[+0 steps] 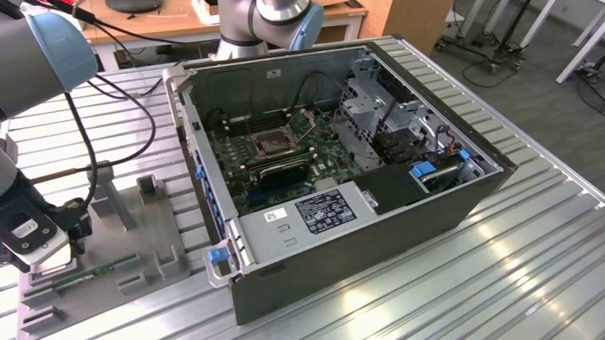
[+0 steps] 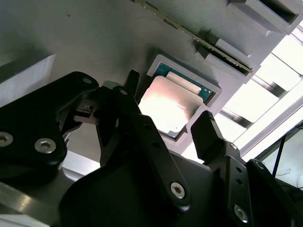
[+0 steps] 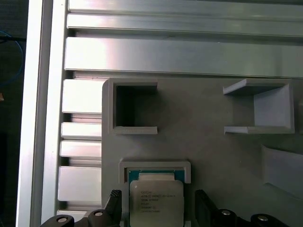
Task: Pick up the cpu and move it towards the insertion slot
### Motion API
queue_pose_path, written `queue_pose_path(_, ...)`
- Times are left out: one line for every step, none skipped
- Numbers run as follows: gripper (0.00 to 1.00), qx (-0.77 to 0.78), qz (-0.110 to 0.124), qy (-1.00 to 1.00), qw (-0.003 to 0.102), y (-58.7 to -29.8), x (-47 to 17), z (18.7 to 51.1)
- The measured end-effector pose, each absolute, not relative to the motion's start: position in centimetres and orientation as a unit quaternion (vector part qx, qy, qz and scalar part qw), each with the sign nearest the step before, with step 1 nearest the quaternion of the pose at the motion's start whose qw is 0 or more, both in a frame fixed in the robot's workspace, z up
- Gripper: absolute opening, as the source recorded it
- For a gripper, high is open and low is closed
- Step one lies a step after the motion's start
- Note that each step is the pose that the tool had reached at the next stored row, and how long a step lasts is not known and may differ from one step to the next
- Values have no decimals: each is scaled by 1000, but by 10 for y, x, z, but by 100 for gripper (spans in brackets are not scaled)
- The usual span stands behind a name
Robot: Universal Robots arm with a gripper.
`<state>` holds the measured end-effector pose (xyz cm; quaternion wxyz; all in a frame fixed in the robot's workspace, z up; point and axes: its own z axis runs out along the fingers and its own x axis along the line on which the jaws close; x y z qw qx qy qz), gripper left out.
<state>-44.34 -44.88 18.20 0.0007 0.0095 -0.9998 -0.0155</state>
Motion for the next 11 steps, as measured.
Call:
queue_pose_path(71, 10, -16, -1000, 1, -449, -443, 182)
queue_pose_path(71, 10, -16, -1000, 1, -449, -443, 182)
queue_pose_path(64, 10, -16, -1000, 1, -449, -443, 182)
queue_pose_path(64, 10, -16, -1000, 1, -449, -444, 182)
queue_pose_path(64, 10, -16, -1000, 1, -449, -444, 182)
queue_pose_path(64, 10, -16, -1000, 1, -449, -444, 182)
queue_pose_path(64, 10, -16, -1000, 1, -449, -444, 182)
queue_pose_path(64, 9, -16, -1000, 1, -448, -444, 182)
queue_pose_path(64, 10, -16, -1000, 1, -448, -444, 182)
queue_pose_path(64, 10, -16, -1000, 1, -448, -444, 182)
queue_pose_path(64, 10, -15, -1000, 1, -448, -444, 182)
